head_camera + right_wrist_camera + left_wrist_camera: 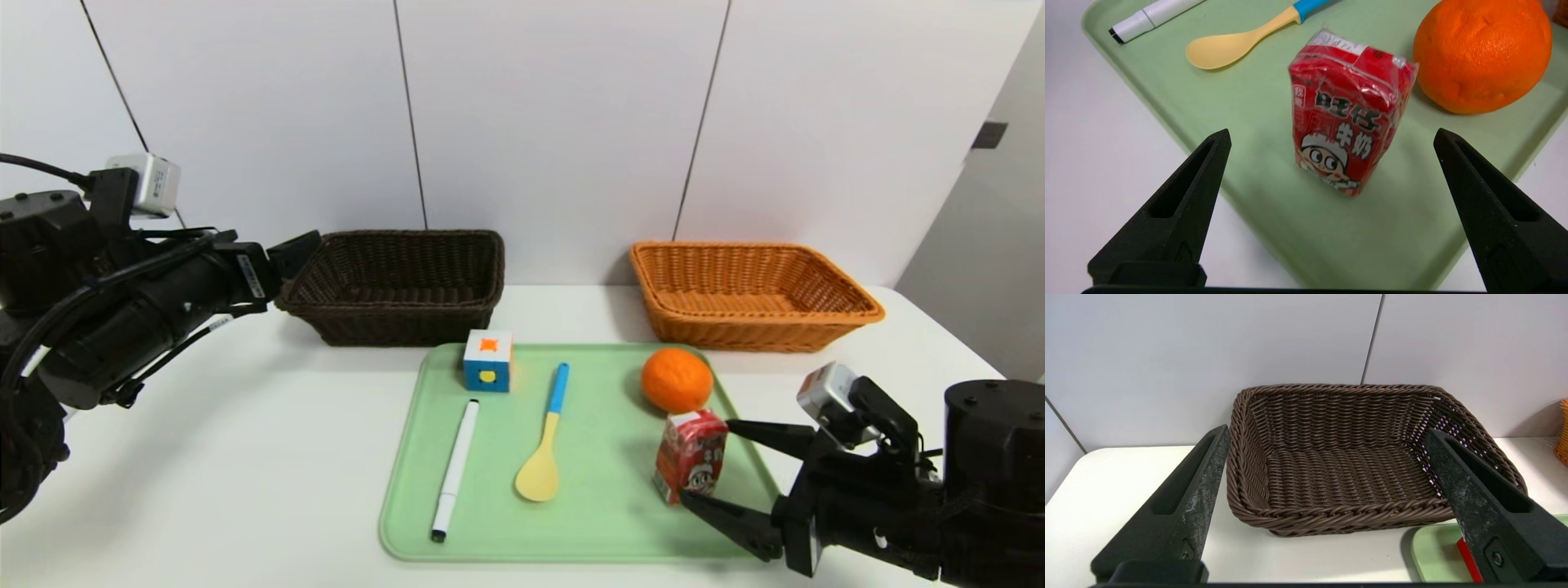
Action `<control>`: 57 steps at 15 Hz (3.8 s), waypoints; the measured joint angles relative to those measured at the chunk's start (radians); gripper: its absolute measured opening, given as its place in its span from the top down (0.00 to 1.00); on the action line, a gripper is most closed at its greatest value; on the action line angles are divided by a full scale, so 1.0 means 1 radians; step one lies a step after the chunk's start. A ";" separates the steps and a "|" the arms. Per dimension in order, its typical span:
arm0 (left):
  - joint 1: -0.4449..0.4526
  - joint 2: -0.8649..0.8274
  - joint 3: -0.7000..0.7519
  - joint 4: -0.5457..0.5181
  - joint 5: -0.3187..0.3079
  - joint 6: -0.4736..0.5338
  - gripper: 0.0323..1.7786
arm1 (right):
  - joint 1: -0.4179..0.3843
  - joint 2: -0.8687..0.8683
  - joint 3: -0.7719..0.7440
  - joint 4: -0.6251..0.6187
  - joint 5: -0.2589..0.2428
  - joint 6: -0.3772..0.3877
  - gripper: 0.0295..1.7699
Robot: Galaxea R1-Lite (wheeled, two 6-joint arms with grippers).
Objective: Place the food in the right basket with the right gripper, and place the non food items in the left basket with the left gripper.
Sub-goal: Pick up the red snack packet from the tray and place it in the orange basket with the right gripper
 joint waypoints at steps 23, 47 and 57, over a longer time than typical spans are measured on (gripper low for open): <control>-0.014 -0.004 0.008 -0.027 -0.007 -0.009 0.05 | 0.020 0.029 -0.190 -0.063 -0.034 -0.014 0.81; -0.016 0.056 0.002 -0.027 -0.005 -0.029 0.05 | -0.530 0.557 -1.015 0.382 -0.166 -0.027 0.81; -0.016 0.072 0.000 -0.028 -0.005 -0.030 0.05 | -0.516 0.590 -1.046 0.372 -0.257 -0.029 0.48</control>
